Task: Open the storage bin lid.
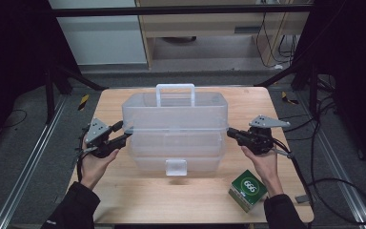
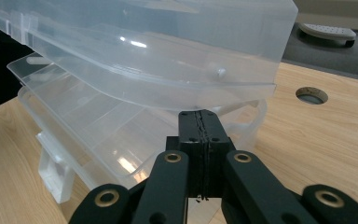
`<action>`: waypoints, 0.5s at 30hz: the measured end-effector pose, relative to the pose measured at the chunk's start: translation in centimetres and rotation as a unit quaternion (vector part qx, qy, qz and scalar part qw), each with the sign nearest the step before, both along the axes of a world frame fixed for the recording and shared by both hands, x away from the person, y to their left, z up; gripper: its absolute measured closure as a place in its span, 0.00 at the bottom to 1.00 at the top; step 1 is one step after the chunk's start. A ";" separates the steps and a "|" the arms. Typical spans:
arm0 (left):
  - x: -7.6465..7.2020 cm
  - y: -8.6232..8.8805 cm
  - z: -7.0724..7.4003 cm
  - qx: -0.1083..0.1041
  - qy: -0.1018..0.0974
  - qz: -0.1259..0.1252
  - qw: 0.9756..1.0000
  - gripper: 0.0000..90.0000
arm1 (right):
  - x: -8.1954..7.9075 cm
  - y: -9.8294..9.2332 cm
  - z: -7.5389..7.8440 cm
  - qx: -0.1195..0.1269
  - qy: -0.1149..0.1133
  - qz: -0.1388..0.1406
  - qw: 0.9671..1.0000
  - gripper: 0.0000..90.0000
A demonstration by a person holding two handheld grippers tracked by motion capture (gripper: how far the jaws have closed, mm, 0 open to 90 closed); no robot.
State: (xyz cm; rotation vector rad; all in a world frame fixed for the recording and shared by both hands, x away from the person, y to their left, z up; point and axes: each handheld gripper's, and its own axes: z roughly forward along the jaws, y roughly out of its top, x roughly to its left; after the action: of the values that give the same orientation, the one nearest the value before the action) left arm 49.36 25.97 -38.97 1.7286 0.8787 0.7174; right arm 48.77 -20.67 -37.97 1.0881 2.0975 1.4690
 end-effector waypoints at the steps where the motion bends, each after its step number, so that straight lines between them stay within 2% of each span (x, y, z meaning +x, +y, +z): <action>1: 0.1 0.0 0.0 -0.001 -0.002 -0.001 1.000 0.58 | 0.0 0.0 0.0 0.000 0.000 0.000 1.000 1.00; 5: 0.1 -0.1 0.1 -0.006 -0.004 -0.002 1.000 0.61 | 0.0 0.0 0.0 -0.001 -0.001 0.001 1.000 0.99; 15: 0.0 -0.1 0.3 0.004 -0.003 0.004 1.000 0.65 | 0.1 0.2 -0.2 -0.001 0.003 0.002 1.000 0.96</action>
State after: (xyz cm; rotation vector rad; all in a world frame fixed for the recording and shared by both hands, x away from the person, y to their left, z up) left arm 49.37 25.83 -38.65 1.7293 0.8793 0.7320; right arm 48.88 -20.44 -38.20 1.0899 2.1050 1.4681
